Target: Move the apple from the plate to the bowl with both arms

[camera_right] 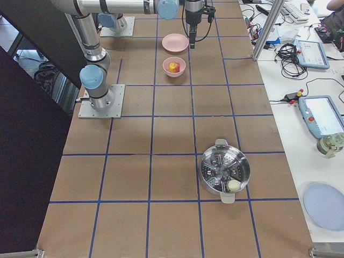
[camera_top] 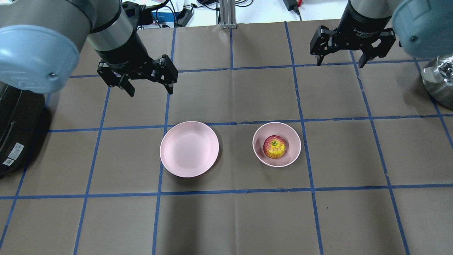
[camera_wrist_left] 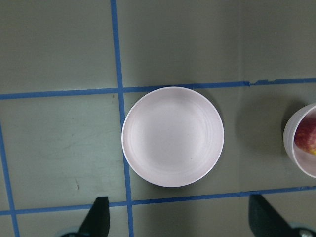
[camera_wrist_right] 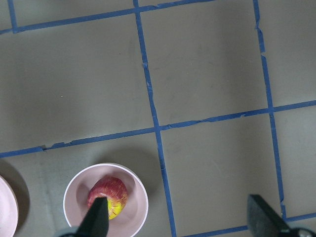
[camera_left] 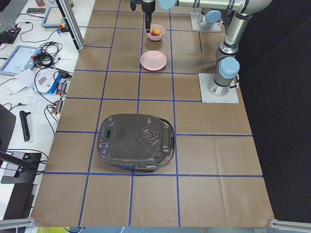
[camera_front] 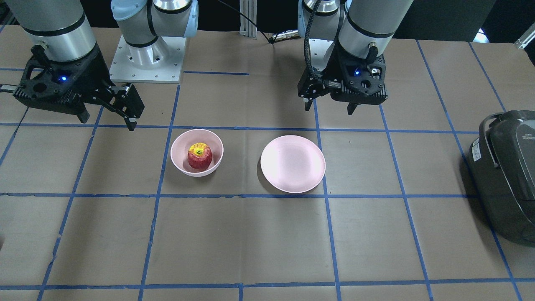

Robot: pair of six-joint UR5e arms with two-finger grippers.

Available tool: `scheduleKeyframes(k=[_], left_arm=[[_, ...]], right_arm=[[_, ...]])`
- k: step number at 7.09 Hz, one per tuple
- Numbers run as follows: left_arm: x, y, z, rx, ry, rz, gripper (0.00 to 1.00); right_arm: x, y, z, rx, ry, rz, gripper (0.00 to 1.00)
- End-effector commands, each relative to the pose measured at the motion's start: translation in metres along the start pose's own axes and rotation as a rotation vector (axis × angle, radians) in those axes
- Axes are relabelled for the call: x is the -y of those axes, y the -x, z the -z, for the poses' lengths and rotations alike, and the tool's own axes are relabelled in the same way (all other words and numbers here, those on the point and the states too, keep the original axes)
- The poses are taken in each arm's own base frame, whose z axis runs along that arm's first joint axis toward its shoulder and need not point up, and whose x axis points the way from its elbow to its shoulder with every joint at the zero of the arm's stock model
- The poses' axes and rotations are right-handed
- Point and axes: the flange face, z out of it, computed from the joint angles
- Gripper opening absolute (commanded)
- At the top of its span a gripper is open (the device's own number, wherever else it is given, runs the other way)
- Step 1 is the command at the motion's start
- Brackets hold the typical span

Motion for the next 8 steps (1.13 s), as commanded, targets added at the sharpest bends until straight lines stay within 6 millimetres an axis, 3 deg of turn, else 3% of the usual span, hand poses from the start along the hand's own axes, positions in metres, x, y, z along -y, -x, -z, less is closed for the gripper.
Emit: scheduleKeyframes(k=[1, 8], left_arm=[[-0.004, 0.0084, 0.0031, 0.004, 0.016, -0.001, 1.0], [-0.0055, 0.0108, 0.0037, 0.005, 0.017, 0.004, 1.0]], right_arm=[[0.0004, 0.0025, -0.0026, 0.029, 0.001, -0.001, 0.99], [0.0031, 0.0025, -0.0069, 0.024, 0.002, -0.003, 1.0]])
